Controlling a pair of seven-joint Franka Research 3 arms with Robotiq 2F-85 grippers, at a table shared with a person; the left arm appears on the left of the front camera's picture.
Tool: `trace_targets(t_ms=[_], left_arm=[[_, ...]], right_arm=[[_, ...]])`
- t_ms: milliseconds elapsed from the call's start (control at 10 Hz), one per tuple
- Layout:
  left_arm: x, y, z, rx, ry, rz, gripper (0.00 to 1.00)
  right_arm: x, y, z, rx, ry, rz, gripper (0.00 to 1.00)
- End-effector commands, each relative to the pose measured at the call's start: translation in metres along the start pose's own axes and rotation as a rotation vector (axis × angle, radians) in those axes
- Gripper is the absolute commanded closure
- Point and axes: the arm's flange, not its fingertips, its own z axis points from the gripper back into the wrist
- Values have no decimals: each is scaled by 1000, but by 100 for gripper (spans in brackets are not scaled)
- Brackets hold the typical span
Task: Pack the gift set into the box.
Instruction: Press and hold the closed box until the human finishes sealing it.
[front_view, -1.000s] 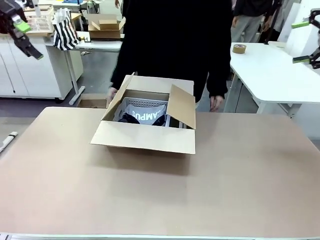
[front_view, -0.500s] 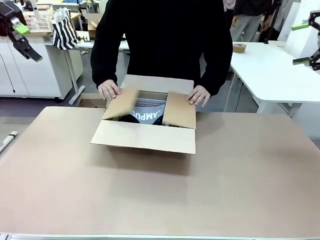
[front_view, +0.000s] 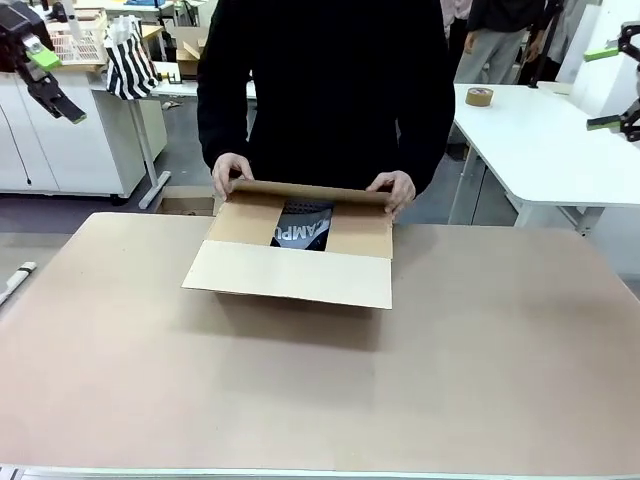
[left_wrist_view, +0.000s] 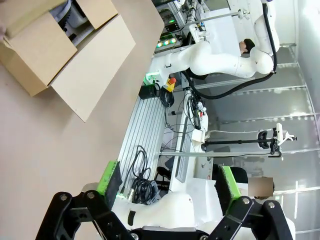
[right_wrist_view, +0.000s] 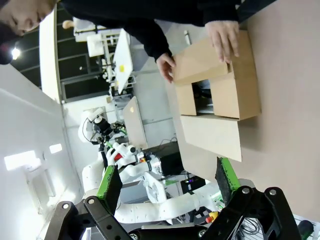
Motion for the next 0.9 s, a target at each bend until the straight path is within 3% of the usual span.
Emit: trace_targets(t_ms=[0,800], left_arm=[[-1,-3,3,10,8,-2,0],[-1,-3,3,10,8,-2,0]], right_arm=[[-2,-1,-1,-20,-10,2,0],[-2,-1,-1,-20,-10,2,0]])
